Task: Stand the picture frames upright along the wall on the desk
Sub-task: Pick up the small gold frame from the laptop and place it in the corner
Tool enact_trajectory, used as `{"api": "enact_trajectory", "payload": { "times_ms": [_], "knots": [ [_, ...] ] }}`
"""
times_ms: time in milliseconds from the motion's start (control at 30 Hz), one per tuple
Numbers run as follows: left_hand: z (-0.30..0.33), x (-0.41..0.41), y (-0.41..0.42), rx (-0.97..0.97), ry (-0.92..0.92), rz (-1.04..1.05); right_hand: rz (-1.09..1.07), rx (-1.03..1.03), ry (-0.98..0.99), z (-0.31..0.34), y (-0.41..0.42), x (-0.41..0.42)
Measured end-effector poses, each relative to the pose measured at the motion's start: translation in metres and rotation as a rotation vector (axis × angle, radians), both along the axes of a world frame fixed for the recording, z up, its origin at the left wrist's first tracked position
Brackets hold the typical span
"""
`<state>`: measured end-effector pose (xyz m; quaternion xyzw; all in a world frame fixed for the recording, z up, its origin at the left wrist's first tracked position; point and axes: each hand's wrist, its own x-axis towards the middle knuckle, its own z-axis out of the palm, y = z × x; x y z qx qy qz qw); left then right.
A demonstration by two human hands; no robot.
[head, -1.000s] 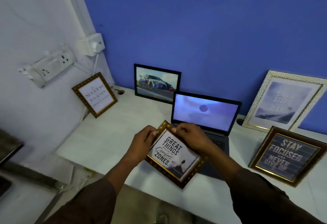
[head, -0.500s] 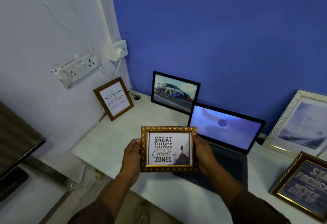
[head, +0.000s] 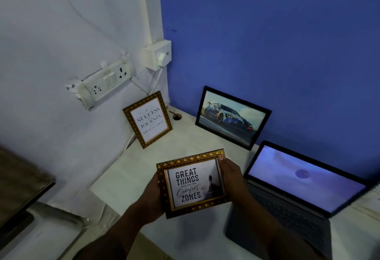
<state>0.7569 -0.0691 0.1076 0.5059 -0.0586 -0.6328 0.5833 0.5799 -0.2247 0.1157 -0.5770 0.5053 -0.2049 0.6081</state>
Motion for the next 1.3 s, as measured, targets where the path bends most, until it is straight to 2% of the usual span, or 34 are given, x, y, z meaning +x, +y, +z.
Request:
{"api": "enact_trajectory", "payload": {
  "times_ms": [133,433,667,933,1100,1300],
  "knots": [
    [-0.009,0.044,-0.034,0.008,0.099,-0.058,0.008,0.028,-0.003,-0.009,-0.021,0.031],
    [-0.041,0.114,-0.095,0.065,-0.006,-0.046,-0.013,0.282,-0.099,-0.023,-0.059,0.077],
    [-0.070,0.140,-0.137,0.075,-0.040,0.025,-0.137,0.442,-0.181,-0.037,-0.100,0.100],
    [-0.098,0.155,-0.172,0.070,-0.114,0.047,-0.236,0.412,-0.179,-0.066,-0.129,0.129],
    [-0.135,0.154,-0.173,0.193,-0.090,0.018,-0.211,0.394,-0.114,-0.094,-0.118,0.127],
    [-0.147,0.144,-0.165,0.311,-0.113,0.055,-0.236,0.396,-0.075,-0.098,-0.117,0.121]
  ]
}}
